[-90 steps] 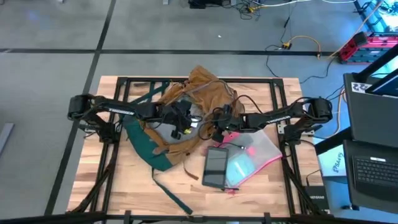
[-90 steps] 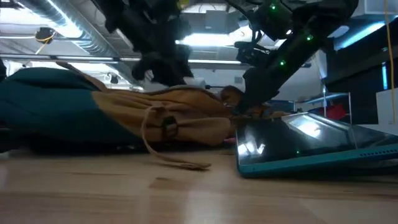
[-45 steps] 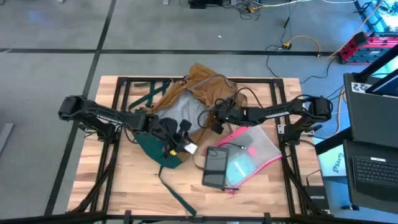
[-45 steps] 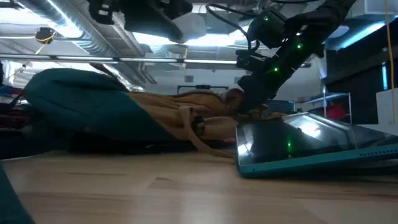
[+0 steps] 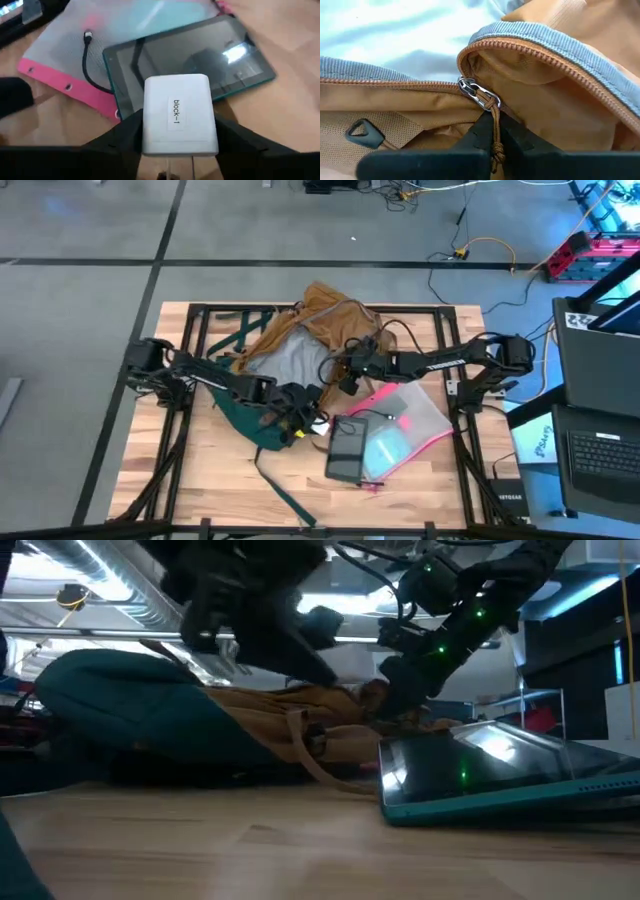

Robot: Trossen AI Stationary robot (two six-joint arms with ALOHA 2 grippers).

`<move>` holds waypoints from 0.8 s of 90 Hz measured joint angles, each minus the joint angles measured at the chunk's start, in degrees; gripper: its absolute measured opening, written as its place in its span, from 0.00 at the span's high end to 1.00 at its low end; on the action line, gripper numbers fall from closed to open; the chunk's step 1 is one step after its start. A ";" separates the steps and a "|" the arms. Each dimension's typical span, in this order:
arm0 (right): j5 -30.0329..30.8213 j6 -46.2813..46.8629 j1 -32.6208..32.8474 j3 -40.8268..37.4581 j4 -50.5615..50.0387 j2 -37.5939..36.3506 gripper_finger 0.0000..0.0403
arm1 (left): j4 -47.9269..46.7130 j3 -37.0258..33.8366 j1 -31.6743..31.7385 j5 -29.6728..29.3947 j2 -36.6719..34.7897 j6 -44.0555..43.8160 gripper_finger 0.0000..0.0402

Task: Unpack backpack
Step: Remove the white charger adapter from the brown backpack, then adjust the blue tablet

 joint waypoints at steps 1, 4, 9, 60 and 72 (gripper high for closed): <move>-0.03 0.01 0.00 0.00 0.01 0.00 0.95 | 0.25 0.00 0.07 0.04 0.24 -0.19 0.46; -0.12 0.06 0.00 0.00 0.05 0.00 0.94 | 1.00 0.00 0.27 0.16 0.95 -0.75 0.43; -0.25 0.13 0.01 0.00 0.13 0.00 0.93 | 1.58 0.00 0.52 0.01 1.62 -1.30 0.39; -0.36 0.24 0.03 -0.04 -0.06 0.07 0.83 | -20.55 0.04 -8.20 -7.60 -9.61 -13.65 0.32; -0.36 0.22 0.03 -0.07 -0.01 0.55 0.83 | -26.78 0.04 -11.25 -7.90 -9.77 -19.85 0.32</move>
